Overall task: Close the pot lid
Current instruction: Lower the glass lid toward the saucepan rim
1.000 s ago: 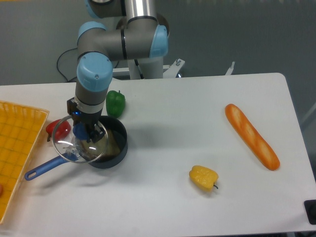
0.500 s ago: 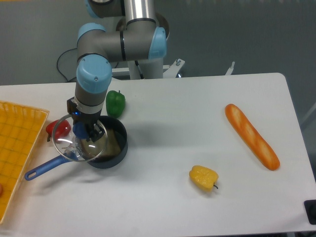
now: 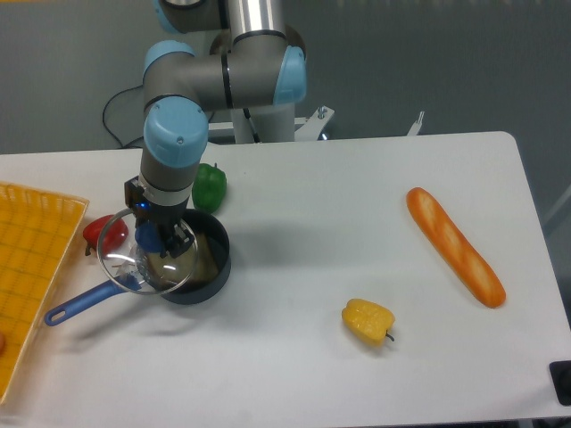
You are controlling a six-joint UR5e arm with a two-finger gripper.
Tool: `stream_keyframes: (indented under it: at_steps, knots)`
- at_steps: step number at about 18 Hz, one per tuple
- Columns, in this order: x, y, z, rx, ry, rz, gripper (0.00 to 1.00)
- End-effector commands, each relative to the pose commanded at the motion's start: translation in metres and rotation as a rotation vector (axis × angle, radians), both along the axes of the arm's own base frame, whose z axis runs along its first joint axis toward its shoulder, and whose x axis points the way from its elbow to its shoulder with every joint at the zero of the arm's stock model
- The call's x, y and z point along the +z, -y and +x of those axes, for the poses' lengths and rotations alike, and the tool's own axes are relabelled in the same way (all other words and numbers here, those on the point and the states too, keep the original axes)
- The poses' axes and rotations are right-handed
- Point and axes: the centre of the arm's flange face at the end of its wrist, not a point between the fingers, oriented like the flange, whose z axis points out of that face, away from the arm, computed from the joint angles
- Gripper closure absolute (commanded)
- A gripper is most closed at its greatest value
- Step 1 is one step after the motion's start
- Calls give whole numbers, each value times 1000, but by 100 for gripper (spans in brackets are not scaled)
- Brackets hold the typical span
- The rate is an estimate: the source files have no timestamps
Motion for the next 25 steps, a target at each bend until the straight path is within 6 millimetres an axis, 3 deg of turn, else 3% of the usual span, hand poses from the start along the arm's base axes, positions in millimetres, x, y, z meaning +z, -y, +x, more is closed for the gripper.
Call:
stream_keyframes:
  at_steps: [4,25]
  knots:
    - [5,4,-9,9,10,17,46]
    - [-16,22,-2,-14,29,-15,46]
